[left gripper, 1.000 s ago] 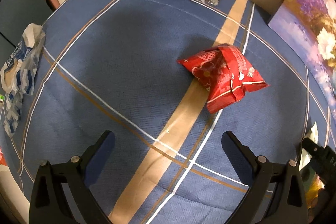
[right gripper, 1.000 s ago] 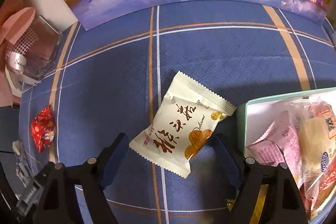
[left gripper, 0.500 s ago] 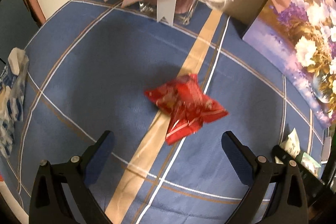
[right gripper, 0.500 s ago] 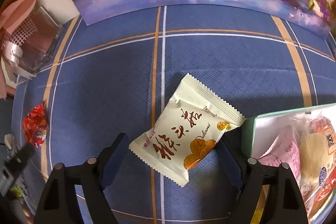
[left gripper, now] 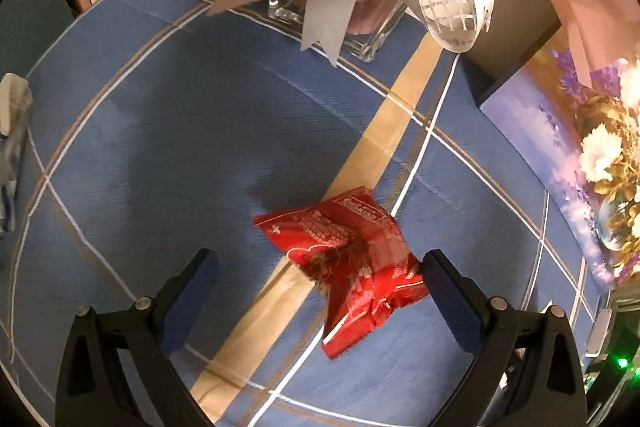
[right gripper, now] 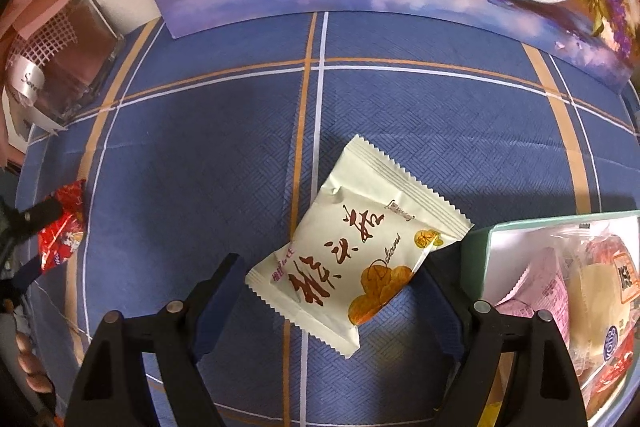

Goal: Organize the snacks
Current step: 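Grasp the red candy packet with the left gripper while the right grasps the cream biscuit packet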

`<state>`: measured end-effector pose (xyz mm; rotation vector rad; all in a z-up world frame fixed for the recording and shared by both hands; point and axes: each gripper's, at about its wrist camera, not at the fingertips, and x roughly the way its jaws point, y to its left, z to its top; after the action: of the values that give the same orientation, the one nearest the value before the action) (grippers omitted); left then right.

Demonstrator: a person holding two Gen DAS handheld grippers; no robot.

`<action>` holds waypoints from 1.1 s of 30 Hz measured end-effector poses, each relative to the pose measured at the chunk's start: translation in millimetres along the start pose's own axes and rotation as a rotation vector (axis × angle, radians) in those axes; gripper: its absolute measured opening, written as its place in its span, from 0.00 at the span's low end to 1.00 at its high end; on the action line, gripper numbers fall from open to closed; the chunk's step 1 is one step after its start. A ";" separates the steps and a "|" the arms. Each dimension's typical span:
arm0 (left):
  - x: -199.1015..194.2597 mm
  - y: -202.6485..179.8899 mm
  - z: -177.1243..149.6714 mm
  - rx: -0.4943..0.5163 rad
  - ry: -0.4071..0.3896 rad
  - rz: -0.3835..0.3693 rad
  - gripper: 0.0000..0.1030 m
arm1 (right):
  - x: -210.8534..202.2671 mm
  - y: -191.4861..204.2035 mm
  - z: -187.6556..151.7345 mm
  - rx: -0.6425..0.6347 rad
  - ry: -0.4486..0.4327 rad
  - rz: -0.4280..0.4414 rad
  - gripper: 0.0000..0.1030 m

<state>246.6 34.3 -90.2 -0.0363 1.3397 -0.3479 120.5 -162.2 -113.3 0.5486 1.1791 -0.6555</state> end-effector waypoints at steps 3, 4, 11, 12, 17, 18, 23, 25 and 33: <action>5.1 -3.8 4.0 -0.003 0.001 -0.002 0.98 | 5.0 6.1 0.0 -0.015 -0.005 -0.013 0.85; 7.6 -5.0 4.9 0.000 0.004 0.005 0.98 | 5.6 7.3 -0.4 -0.020 -0.007 -0.017 0.85; 13.3 -8.5 1.8 0.008 0.003 0.038 0.85 | 8.0 12.2 -3.4 -0.034 -0.015 -0.027 0.85; 14.8 -8.4 1.7 0.007 0.007 0.038 0.80 | 7.8 12.9 -4.0 -0.035 -0.016 -0.027 0.85; 19.4 -14.9 2.3 0.013 0.013 0.038 0.66 | 4.9 14.9 -9.2 -0.034 -0.021 -0.022 0.84; 19.2 -16.4 1.7 0.016 0.014 0.039 0.61 | 5.2 14.9 -10.2 -0.033 -0.021 -0.021 0.84; 19.2 -23.6 -4.0 0.041 0.027 0.039 0.60 | 4.9 13.1 -13.5 -0.020 -0.023 -0.012 0.84; 20.3 -30.0 -7.3 0.053 0.036 0.028 0.60 | 3.9 11.1 -13.7 -0.010 -0.021 -0.005 0.83; 22.1 -70.3 -45.2 0.179 0.073 0.031 0.60 | 0.9 1.6 -11.3 0.030 -0.013 0.023 0.83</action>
<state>191.6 -30.5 -106.1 0.1475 1.3746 -0.4450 114.5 -153.3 -117.4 0.5817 1.1507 -0.6565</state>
